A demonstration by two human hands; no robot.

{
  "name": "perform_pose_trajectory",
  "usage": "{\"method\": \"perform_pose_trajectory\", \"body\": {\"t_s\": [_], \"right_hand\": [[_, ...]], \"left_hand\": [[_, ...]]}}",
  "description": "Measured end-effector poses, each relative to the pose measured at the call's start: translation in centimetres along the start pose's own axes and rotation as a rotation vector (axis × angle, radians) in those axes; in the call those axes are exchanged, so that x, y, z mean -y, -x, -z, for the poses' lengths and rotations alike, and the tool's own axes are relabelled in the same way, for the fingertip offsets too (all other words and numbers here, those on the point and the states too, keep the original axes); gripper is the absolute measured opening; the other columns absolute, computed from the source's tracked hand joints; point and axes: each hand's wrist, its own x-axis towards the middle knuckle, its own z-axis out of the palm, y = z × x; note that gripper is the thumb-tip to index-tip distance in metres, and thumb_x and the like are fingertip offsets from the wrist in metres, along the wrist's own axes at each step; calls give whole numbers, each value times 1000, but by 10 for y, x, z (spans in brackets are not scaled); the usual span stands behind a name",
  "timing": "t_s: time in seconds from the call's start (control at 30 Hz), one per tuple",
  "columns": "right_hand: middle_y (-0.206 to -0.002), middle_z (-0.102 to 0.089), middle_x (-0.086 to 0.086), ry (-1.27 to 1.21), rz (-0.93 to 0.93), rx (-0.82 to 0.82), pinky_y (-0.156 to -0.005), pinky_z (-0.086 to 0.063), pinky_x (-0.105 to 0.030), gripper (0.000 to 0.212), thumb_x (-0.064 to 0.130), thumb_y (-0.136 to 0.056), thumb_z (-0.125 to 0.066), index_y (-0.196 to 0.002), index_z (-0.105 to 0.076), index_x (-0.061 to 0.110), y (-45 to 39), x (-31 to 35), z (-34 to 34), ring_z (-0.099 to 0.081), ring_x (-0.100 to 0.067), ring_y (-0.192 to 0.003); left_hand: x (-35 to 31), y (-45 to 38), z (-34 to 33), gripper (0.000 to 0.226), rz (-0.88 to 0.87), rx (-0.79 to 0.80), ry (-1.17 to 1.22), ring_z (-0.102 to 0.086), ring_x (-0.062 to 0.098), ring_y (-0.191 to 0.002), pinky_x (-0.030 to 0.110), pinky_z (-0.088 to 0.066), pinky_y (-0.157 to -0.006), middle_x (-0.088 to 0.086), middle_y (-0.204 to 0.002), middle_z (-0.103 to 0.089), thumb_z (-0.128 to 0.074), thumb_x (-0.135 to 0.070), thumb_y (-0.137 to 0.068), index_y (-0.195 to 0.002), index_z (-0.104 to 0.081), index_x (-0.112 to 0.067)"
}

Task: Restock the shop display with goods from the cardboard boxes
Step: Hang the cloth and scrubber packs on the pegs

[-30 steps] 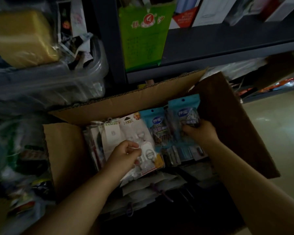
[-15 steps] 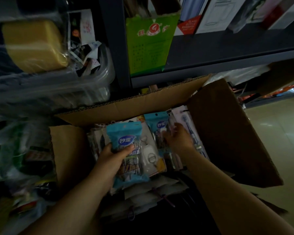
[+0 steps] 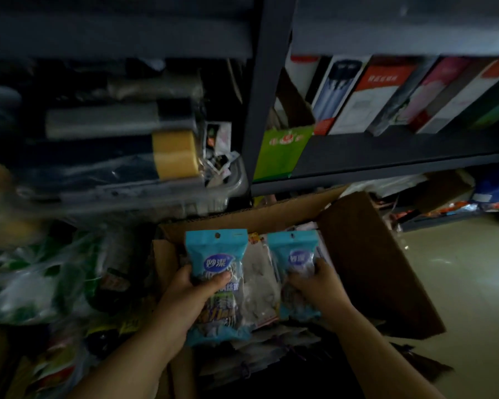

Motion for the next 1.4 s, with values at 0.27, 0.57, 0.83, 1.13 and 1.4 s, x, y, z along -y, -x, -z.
{"method": "perform_pose_trajectory", "body": {"t_s": [0.27, 0.57, 0.83, 1.13, 1.4], "right_hand": [[-98, -68, 12, -141, 398, 49, -64, -53, -15, 42, 5, -78, -75, -104, -54, 30, 129, 103, 8, -67, 4, -82], [-105, -71, 7, -119, 774, 70, -89, -55, -46, 51, 24, -72, -80, -115, -54, 31, 212, 242, -25, -69, -11, -96], [-100, -68, 16, -113, 1066, 8, -78, -57, -28, 62, 19, -79, -76, -126, -41, 37, 255, 348, -37, -68, -1, -88], [-105, -67, 4, -153, 1167, -175, -79, -54, -34, 45, 28, -80, -74, -117, -49, 24, 283, 480, -28, -66, -14, -92], [-105, -62, -2, -54, 1194, -330, -68, -44, -27, 44, 37, -82, -71, -113, -47, 15, 302, 572, -7, -60, -19, -88]], "left_hand": [[-87, 79, 48, 34, -338, 62, 12, -72, 18, -83, 36, -55, -74, -5, -87, -76, -85, -22, -68, -97, -66, -25], [-187, 148, 124, 29, -697, -9, 31, -70, 10, -89, 40, -56, -83, -14, -93, -73, -78, -31, -74, -99, -64, -35], [-269, 185, 178, 27, -908, -88, -7, -69, 15, -94, 47, -51, -93, -12, -97, -73, -79, -38, -74, -97, -66, -40], [-358, 224, 211, 50, -1094, -70, 30, -70, 21, -95, 49, -52, -91, -6, -99, -74, -84, -45, -61, -106, -65, -32], [-399, 246, 232, 81, -1208, -44, 92, -72, 26, -83, 40, -55, -70, 4, -92, -75, -85, -63, -32, -101, -68, -24]]}}
